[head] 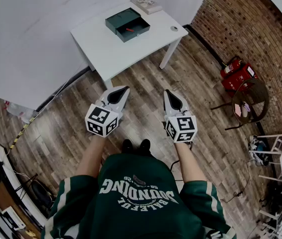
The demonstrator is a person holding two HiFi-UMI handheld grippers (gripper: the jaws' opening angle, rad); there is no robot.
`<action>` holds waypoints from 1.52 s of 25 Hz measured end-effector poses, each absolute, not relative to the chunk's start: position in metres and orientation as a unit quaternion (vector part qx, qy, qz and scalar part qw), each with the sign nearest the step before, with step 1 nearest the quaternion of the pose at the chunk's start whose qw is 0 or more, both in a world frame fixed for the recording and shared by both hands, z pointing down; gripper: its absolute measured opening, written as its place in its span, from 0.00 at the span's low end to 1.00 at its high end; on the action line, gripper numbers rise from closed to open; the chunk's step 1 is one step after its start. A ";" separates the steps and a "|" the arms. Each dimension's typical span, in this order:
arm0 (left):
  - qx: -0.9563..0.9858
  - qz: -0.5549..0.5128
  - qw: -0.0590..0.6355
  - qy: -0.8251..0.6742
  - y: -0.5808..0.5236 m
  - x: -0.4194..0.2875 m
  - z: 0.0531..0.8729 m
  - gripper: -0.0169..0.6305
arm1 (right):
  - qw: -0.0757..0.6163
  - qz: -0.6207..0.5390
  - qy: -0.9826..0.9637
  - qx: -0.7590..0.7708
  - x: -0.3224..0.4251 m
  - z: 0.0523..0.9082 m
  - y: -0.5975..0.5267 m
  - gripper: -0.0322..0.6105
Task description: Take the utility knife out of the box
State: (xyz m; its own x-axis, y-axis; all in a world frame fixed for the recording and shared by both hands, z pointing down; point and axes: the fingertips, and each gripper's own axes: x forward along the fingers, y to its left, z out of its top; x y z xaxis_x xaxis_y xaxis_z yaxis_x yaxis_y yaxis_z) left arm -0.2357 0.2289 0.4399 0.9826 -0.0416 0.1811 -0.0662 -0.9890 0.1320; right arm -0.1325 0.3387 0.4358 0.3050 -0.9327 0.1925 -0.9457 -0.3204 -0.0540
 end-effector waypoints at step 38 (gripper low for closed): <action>0.988 0.113 0.085 -0.058 0.213 -0.118 0.468 0.11 | -0.010 0.089 -0.623 0.777 -0.021 0.452 0.333 0.05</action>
State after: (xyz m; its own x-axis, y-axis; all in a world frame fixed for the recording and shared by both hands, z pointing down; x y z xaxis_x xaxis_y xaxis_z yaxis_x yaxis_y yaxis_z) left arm -0.1183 0.2131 0.4684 0.9675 -0.0964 0.2338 -0.1348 -0.9788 0.1541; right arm -0.0212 0.3331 0.4520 0.2083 -0.9698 0.1267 -0.9664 -0.2240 -0.1260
